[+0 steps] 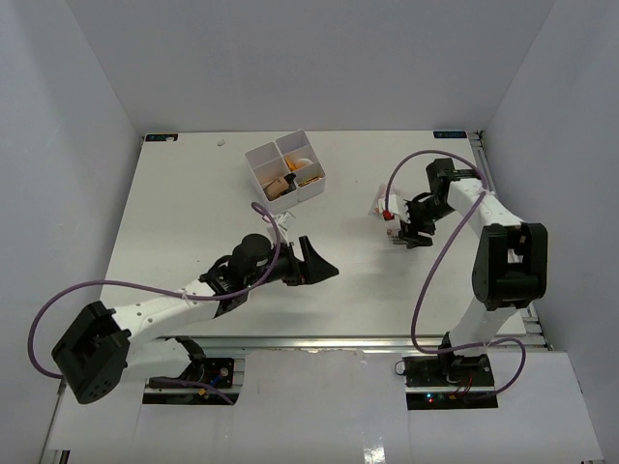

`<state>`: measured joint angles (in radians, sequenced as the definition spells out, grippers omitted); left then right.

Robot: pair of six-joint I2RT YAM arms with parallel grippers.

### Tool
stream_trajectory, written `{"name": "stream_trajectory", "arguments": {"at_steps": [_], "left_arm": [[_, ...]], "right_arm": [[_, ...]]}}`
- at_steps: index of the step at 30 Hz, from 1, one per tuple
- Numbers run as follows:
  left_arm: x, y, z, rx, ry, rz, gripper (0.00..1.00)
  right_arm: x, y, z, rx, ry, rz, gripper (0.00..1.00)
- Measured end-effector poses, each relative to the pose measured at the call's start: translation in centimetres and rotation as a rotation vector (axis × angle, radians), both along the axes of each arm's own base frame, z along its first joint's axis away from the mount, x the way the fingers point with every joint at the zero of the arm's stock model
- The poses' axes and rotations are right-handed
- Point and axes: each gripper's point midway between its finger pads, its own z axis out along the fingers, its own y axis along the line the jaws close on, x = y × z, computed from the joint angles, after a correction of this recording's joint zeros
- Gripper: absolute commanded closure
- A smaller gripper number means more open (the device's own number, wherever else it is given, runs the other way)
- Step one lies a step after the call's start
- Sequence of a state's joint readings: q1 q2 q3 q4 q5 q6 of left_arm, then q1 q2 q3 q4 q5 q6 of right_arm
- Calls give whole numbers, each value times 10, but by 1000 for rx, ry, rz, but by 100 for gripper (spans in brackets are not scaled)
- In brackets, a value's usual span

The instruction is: Organize the makeup

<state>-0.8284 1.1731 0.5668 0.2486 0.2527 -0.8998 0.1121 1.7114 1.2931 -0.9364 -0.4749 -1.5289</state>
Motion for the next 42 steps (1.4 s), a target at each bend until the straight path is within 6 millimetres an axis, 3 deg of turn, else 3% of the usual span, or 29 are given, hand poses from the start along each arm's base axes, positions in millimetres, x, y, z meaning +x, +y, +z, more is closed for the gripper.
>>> {"name": "stream_trajectory", "arguments": {"at_steps": [3, 7, 15, 19, 28, 32, 38, 42], "left_arm": [[11, -11, 3, 0, -2, 3, 2], [24, -23, 15, -8, -17, 9, 4], [43, -35, 34, -27, -54, 41, 7], [51, -39, 34, -18, -52, 58, 10], [65, -49, 30, 15, -51, 75, 36], [66, -49, 28, 36, -43, 76, 41], [68, -49, 32, 49, -54, 77, 63], [68, -49, 30, 55, -49, 74, 67]], "right_arm": [[-18, 30, 30, 118, 0, -30, 66], [-49, 58, 53, 253, 60, -91, 66], [-82, 89, 66, 370, 106, -195, 67], [-85, 104, 77, 411, 84, -211, 67], [-85, 124, 97, 469, 28, -234, 68], [-85, 129, 94, 464, 18, -250, 67], [-86, 134, 88, 454, 2, -261, 65], [-85, 134, 86, 449, -9, -268, 64]]}}
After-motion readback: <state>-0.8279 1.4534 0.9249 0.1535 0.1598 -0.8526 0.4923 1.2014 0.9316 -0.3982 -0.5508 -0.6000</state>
